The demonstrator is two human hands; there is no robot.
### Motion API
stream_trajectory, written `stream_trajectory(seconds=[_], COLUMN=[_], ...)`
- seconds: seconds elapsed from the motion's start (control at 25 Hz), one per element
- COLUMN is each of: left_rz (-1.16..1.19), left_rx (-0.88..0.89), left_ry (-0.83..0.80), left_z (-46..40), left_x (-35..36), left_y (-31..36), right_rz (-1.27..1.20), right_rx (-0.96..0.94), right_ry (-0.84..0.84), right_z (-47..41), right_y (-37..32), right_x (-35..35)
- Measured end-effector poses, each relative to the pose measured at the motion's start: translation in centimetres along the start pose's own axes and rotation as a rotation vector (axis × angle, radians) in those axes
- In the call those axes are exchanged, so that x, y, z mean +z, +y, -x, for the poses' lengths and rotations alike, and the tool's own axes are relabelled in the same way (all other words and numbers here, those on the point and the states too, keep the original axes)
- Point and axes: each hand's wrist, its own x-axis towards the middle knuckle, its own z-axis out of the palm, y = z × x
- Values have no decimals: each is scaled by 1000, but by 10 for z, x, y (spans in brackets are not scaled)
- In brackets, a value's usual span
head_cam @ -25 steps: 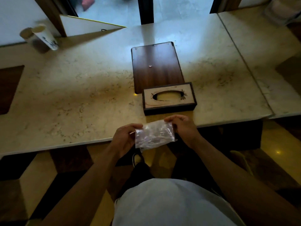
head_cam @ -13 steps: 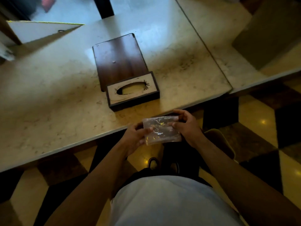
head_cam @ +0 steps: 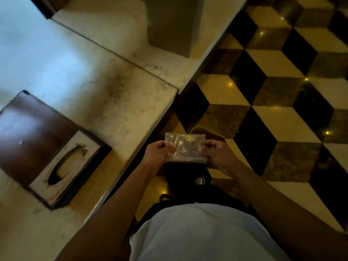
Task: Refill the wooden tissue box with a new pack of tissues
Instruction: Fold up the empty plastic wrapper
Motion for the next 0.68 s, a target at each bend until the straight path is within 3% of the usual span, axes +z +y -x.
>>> stream_trajectory(seconds=[0.4,0.68], left_rz=[-449,-737], left_rx=[-34,-132], left_ry=[-109,-206], left_z=[-126,-265], left_x=[117,189], left_y=[71,15], right_rz=[-41,-1], right_rx=[56,301], right_ry=[344,530], right_z=[-62,-154], right_y=[-19,45], right_x=[-105,-154])
